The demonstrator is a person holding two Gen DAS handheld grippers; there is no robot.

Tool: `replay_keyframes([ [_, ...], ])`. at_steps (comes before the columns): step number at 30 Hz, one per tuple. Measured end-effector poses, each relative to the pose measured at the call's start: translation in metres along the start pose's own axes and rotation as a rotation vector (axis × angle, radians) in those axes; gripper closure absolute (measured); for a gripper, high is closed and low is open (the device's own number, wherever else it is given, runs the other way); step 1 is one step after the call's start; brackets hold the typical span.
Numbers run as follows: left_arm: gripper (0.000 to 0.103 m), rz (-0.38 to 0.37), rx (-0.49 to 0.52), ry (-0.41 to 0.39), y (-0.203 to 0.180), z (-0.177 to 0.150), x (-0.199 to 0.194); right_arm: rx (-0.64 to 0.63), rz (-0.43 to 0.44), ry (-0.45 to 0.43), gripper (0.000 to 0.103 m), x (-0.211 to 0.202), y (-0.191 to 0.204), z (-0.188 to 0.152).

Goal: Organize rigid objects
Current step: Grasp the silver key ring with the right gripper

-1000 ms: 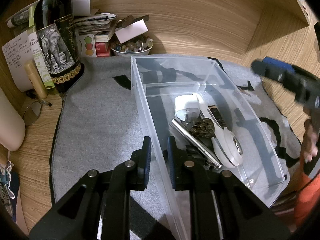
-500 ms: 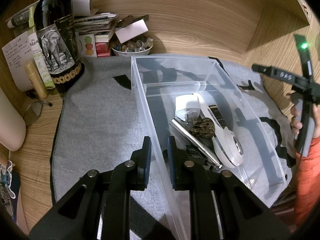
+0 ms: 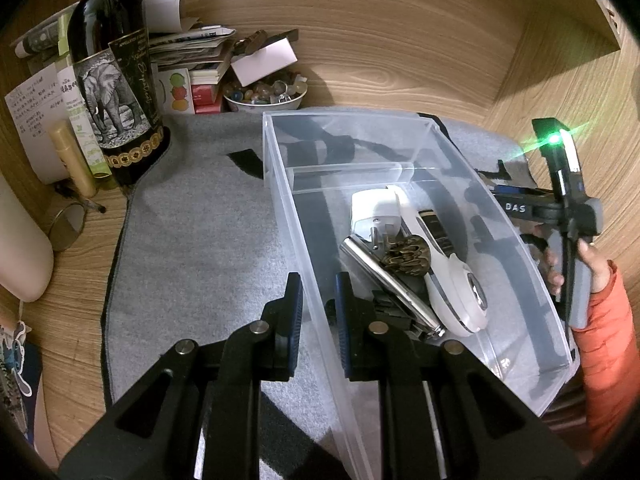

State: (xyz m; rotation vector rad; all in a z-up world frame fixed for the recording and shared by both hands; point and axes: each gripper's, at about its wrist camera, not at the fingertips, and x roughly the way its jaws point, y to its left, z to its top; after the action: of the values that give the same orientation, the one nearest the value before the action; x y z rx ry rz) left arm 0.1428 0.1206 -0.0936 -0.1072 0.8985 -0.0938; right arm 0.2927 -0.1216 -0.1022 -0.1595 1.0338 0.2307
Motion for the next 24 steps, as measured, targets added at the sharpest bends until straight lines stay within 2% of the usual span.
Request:
replay_keyframes([
  [2, 0.088, 0.002, 0.001, 0.0, 0.0, 0.0, 0.0, -0.002, -0.005, -0.016, 0.036, 0.001, 0.0, -0.001],
  [4, 0.088, 0.003, 0.002, -0.001, 0.0, 0.0, 0.0, 0.008, 0.001, -0.018, 0.04, 0.0, -0.003, -0.002],
  [7, 0.088, 0.003, 0.001, -0.001, 0.0, 0.0, 0.0, 0.003, -0.01, -0.028, 0.059, -0.001, -0.005, -0.003],
  [9, 0.088, 0.002, 0.0, -0.001, 0.0, 0.0, 0.0, 0.002, -0.007, -0.03, 0.077, -0.003, -0.006, -0.003],
  [10, 0.088, 0.002, -0.001, -0.001, 0.0, 0.0, 0.0, -0.003, -0.007, -0.031, 0.08, -0.004, -0.006, -0.003],
  [19, 0.088, 0.004, 0.002, 0.0, 0.0, 0.0, 0.0, -0.01, 0.007, -0.047, 0.08, -0.013, 0.001, -0.005],
  [24, 0.088, 0.006, 0.003, 0.0, 0.0, 0.0, 0.0, -0.023, 0.017, -0.104, 0.08, -0.038, 0.006, -0.008],
])
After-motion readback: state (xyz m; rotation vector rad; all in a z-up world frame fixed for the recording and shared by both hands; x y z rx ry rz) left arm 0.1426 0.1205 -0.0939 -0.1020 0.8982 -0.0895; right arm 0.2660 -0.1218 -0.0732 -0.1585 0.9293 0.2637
